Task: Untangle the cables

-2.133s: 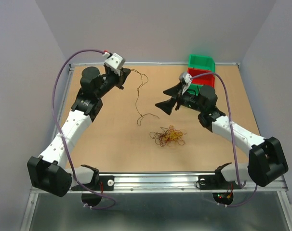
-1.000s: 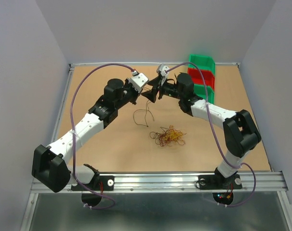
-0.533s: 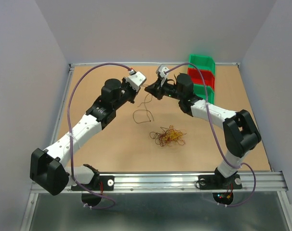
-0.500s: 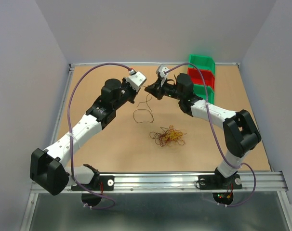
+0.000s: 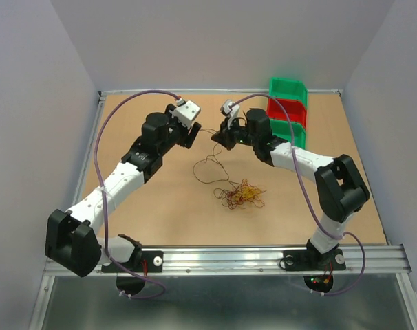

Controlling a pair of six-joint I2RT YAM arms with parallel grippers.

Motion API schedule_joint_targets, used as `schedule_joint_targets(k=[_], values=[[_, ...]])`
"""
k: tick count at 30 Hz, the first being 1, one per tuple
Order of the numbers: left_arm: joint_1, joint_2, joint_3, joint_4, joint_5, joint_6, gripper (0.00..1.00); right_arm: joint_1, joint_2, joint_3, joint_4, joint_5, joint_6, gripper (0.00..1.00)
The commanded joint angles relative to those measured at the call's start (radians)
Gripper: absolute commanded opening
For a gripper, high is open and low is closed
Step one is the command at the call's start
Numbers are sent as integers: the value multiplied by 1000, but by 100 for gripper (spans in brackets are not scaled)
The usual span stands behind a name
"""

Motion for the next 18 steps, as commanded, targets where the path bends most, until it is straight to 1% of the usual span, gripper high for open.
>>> schedule_joint_targets(k=[1, 2, 3, 6, 10, 13, 17, 18], values=[[55, 1, 27, 57, 27, -45, 74, 4, 76, 55, -142, 27, -10, 1], [63, 5, 25, 57, 31, -51, 74, 8, 91, 90, -173, 43, -19, 1], [72, 6, 28, 63, 34, -54, 74, 16, 123, 109, -240, 98, -32, 1], [107, 14, 28, 74, 50, -71, 74, 56, 180, 167, -351, 232, -87, 1], [166, 32, 40, 75, 102, -97, 73, 76, 226, 199, -383, 289, -101, 1], [190, 49, 46, 77, 128, -100, 74, 79, 244, 216, -385, 278, -120, 7], [195, 77, 51, 78, 136, -94, 73, 77, 300, 247, -385, 266, -134, 20], [195, 81, 51, 77, 137, -94, 74, 77, 306, 253, -388, 258, -134, 27]])
